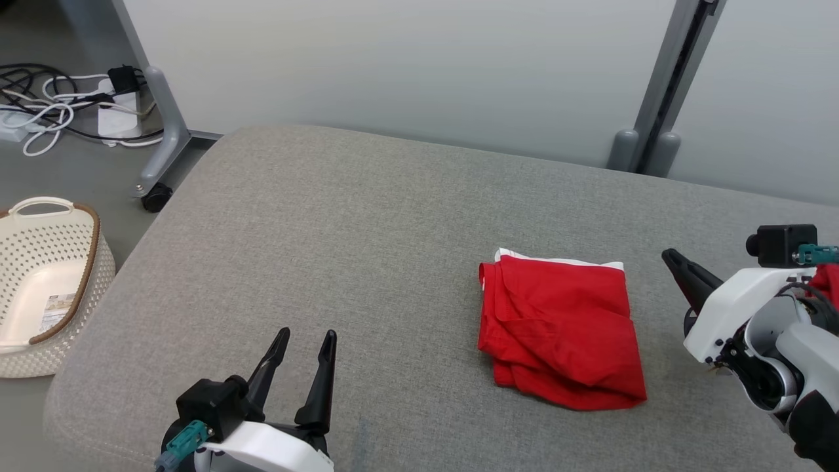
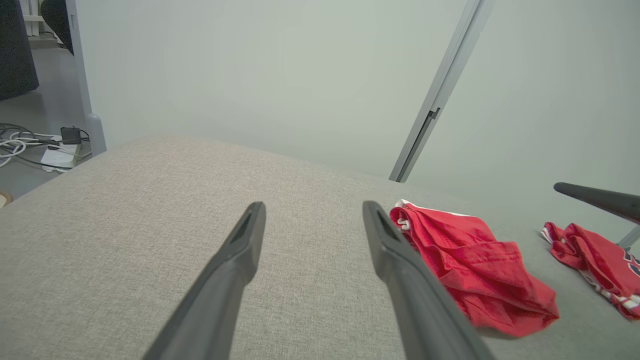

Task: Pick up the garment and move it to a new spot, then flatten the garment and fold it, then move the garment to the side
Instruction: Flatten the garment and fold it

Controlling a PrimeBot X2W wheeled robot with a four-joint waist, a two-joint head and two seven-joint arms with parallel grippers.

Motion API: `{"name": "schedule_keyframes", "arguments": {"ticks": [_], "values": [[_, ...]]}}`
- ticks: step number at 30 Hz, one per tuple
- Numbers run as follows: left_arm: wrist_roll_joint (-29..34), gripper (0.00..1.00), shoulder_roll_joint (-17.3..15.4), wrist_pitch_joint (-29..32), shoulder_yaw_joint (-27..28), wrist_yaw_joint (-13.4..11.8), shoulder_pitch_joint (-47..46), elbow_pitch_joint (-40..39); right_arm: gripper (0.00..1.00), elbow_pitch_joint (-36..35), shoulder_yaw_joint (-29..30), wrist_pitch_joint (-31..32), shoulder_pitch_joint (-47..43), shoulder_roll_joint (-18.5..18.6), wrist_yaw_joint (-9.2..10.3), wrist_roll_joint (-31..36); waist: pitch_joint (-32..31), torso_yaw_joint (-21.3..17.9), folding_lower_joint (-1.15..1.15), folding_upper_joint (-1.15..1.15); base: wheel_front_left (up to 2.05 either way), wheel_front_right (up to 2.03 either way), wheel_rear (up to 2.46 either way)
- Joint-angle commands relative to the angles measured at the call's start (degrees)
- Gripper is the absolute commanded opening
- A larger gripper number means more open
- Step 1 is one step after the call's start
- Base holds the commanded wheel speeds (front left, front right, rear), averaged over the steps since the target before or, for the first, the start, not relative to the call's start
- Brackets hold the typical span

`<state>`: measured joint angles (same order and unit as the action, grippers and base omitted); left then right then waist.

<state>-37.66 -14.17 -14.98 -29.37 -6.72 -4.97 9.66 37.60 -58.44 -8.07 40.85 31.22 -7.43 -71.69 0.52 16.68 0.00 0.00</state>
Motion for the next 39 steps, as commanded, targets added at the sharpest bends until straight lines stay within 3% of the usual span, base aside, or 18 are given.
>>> {"name": "schedule_keyframes", "arguments": {"ticks": [1,6,15,26,33,39], "values": [[0.16,1.0,-0.34,-0.24,0.32,-0.3,-0.01,-0.28,0.0,-0.15,0.26,0.1,-1.24,0.15,-0.14,-0.43,-0.09,-0.92,0.0,0.0,0.0,0.0,0.0],[0.27,1.0,-0.37,-0.2,0.04,0.01,-0.68,-0.15,0.0,0.65,-0.21,0.77,-2.78,-1.68,-0.14,-0.54,-0.03,-0.85,0.0,0.0,0.0,0.0,0.0],[0.41,1.0,-0.75,0.6,-0.56,-0.06,-1.2,-0.13,0.0,3.83,-2.86,4.13,-4.83,-9.63,-0.14,-1.49,-0.29,3.35,0.0,0.0,0.0,0.0,0.0],[-0.18,1.0,-1.27,0.58,-0.4,-0.73,0.85,-0.54,0.0,0.63,-7.21,0.27,-8.23,-17.74,-0.14,-0.14,-1.42,5.87,0.0,0.0,0.0,0.0,0.0],[-0.25,1.0,-2.17,0.5,0.29,-1.52,1.68,-1.45,0.0,-3.62,-6.61,-3.79,-6.84,-14.91,-0.13,2.45,-2.5,2.53,0.0,0.0,0.0,0.0,0.0],[-0.43,1.0,-2.13,0.4,0.44,-1.97,2.61,-2.32,0.0,-8.7,-1.64,-5.94,-7.59,-10.04,-0.13,4.44,-3.82,-2.25,0.0,0.0,0.0,0.0,0.0]]}}
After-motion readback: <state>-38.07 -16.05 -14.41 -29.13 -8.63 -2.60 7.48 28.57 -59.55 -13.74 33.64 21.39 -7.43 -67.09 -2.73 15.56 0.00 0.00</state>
